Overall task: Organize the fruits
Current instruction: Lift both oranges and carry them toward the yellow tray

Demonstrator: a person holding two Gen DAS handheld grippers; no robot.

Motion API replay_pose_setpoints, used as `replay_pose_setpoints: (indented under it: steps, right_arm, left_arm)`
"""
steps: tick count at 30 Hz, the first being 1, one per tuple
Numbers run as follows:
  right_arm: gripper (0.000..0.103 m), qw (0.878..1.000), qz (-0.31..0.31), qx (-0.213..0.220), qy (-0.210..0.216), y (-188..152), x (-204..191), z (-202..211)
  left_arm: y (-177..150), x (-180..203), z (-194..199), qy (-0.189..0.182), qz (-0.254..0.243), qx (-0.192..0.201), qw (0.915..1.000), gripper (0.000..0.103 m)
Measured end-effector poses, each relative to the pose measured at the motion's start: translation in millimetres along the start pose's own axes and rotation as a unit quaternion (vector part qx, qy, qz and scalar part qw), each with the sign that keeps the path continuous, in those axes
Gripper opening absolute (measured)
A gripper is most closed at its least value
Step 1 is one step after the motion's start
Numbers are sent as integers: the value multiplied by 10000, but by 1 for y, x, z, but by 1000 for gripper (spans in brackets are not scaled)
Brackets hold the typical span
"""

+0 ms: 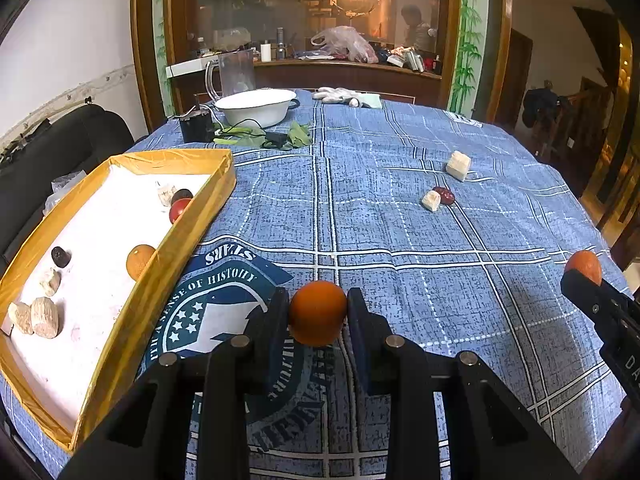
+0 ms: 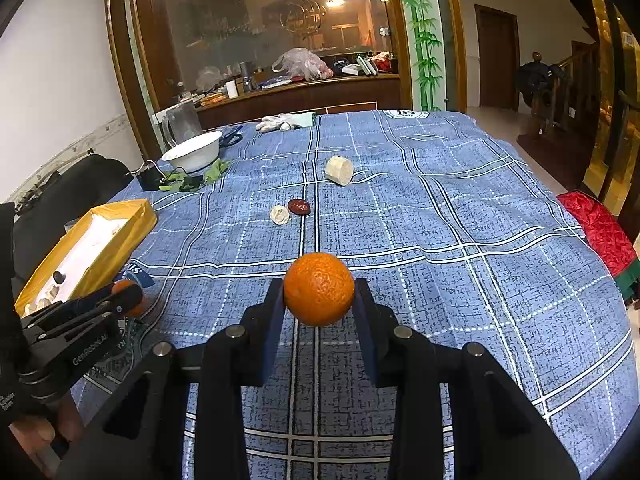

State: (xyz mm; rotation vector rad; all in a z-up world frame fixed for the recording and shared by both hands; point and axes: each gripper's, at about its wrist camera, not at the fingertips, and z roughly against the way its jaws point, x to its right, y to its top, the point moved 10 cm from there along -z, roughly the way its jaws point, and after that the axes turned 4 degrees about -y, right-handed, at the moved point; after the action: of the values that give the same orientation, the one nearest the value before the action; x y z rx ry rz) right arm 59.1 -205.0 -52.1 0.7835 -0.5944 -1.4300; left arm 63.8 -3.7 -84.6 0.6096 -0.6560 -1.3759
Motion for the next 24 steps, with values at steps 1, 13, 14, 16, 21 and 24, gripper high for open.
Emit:
replay_pose_setpoints:
  steps: [1,13,14,16,21,24]
  right_arm:
    - [36,10000,4,4,1,0,0,0]
    - [36,9999,24,105,-8,2,0,4]
    - [36,9999,44,110,-7,2,0,4]
    - [36,9999,95,81,1,1,-2,3]
    - [36,9993,357,-85,121,-2,-15,-2]
    - [36,9981,449,-260,325,-6,-29,-8]
  left_arm:
    - [0,0,0,-3,7,8,10000,29]
    - [2,-2,7,7,35,151,9999,29]
    - [2,-2,9,4,18,190,9998,29]
    - [2,-4,11,47,-46,173,9998,29]
    - [7,-34,25,135,248,208,9994,29]
    - [14,-65,38,319,500,305,9978,29]
